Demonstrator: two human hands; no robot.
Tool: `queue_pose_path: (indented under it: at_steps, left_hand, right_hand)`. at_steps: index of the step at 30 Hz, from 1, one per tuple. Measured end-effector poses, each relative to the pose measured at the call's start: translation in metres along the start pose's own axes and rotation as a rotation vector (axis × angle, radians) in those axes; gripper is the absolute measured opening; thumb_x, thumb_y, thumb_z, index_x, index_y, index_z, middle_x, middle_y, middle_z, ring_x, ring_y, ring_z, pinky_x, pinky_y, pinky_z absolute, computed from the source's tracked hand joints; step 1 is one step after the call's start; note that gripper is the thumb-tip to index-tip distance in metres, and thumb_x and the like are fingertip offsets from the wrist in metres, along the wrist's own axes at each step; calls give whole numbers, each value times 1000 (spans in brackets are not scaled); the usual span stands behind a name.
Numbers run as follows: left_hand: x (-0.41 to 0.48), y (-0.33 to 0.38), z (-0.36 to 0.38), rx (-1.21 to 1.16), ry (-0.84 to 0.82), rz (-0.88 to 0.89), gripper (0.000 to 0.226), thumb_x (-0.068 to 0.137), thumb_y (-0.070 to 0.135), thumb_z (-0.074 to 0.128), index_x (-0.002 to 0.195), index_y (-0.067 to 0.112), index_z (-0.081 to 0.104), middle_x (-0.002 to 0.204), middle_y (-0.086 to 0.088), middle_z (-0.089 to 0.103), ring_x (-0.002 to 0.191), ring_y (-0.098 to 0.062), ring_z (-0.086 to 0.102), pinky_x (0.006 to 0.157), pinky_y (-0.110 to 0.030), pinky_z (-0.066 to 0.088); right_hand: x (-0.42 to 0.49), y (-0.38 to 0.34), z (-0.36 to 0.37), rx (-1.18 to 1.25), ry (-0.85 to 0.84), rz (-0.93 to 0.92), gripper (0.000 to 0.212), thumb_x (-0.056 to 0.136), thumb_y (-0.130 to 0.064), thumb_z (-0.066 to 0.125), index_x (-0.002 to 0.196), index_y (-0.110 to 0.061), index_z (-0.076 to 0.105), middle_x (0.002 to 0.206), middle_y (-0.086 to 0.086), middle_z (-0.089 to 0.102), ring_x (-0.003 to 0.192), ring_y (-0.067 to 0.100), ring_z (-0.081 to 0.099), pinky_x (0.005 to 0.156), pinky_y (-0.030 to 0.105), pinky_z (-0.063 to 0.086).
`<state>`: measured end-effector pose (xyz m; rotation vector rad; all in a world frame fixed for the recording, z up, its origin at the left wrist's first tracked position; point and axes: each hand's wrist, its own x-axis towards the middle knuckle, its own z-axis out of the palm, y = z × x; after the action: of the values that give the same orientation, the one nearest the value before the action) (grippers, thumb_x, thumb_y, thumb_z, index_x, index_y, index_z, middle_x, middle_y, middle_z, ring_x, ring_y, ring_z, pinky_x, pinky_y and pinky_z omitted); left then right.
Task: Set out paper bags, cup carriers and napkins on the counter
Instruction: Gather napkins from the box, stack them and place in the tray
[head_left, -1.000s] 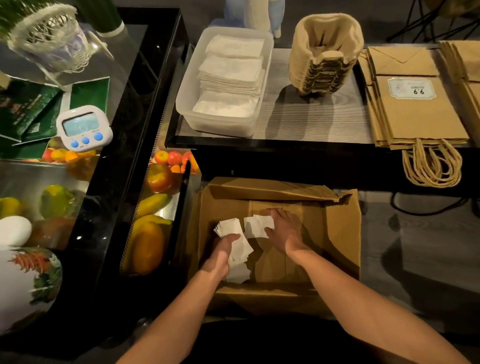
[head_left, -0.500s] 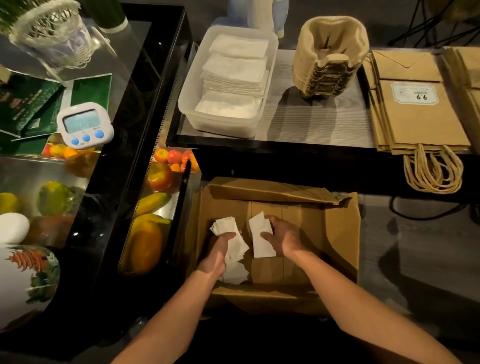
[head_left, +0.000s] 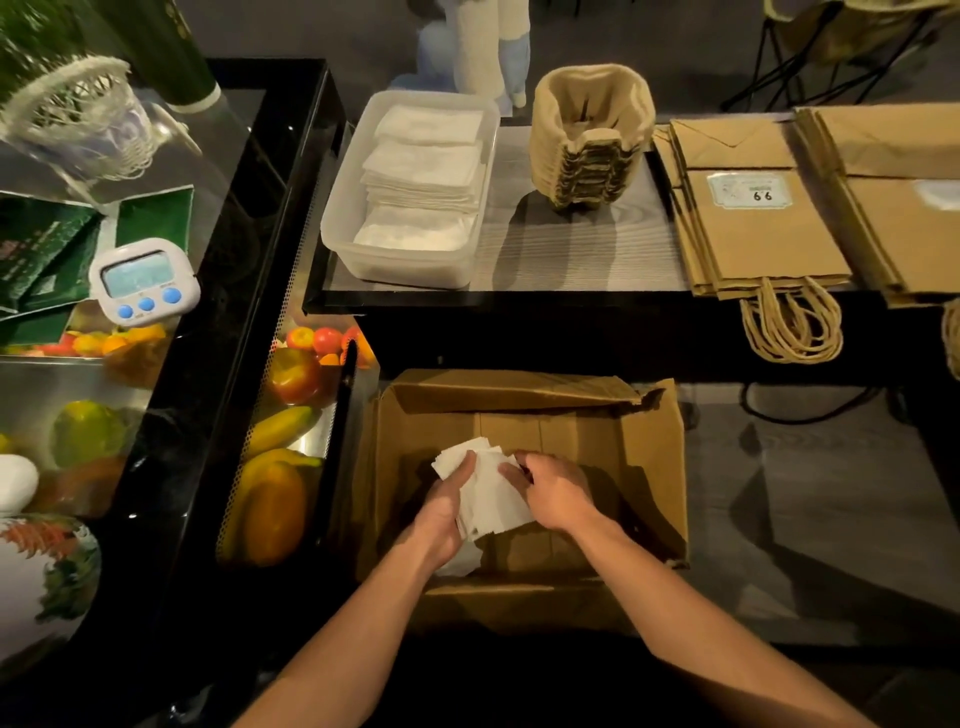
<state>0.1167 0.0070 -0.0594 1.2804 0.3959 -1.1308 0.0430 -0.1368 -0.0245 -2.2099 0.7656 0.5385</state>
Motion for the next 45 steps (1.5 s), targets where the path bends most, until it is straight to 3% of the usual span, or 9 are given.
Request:
queue_pose_path:
  at_steps: [8,12,17,19,22,26,30,40,45]
  left_hand:
    - [-18,5,2,-92,-49,-23,60,98,64,46,131,16,64,120,-20,72,103,-35,71,85,-48,58]
    - [-26,7,-9,-103,-157,5,57,98,57,47,130,13,65,120,-22,70,102,-34,71,83,-46,60]
    - [-30,12,-15,-59,-129,45,50,89,31,70,132,8,62,115,-21,72,99,-34,73,79,-45,62]
    - [-29,14,-20,-49,-82,35,48,86,28,74,129,8,64,116,-21,73,100,-34,73,79,-47,63]
    - [-26,17,-23,14,50,28,42,89,22,75,127,10,63,113,-17,74,102,-35,71,73,-43,62]
    - [-10,10,-30,79,234,4,30,96,24,71,123,15,61,114,-13,71,102,-32,69,84,-44,60]
    - [8,-3,-40,111,335,30,73,82,37,78,146,15,49,140,-13,61,127,-38,58,110,-57,46]
    - [-2,4,-36,98,360,22,42,96,22,70,134,10,58,129,-14,66,121,-38,62,106,-55,49]
    - [-2,5,-34,93,335,15,46,95,24,70,137,12,54,132,-15,65,120,-37,62,106,-55,50]
  right_hand:
    - [-3,-1,8,258,165,-141,24,100,-49,54,98,-25,59,96,-7,62,88,10,61,64,16,45]
    - [9,-14,11,108,139,-216,38,97,-52,58,122,-24,59,123,-5,48,117,16,51,95,36,56]
    - [12,-30,16,-66,-26,-313,58,109,-42,33,162,-29,13,169,-4,14,155,20,11,127,41,11]
    - [7,-31,23,169,-156,-270,57,107,-52,22,162,-37,12,167,-4,19,152,23,23,123,43,23]
    - [4,-29,37,620,-20,-111,52,102,-62,22,150,-46,28,147,-2,46,126,20,54,93,30,53]
    - [3,-22,46,185,-137,-37,22,106,-32,49,124,-24,58,120,-1,66,94,12,61,66,18,44]
    - [-4,-30,66,-49,-322,-37,23,98,-26,65,120,-22,63,117,1,67,99,17,62,74,24,45]
    - [4,-41,83,-71,-363,65,12,99,-24,62,89,-22,55,83,-2,57,73,11,54,61,22,41]
    - [7,-5,56,281,-252,170,15,95,-21,69,104,-21,57,106,0,63,87,13,62,67,23,52]
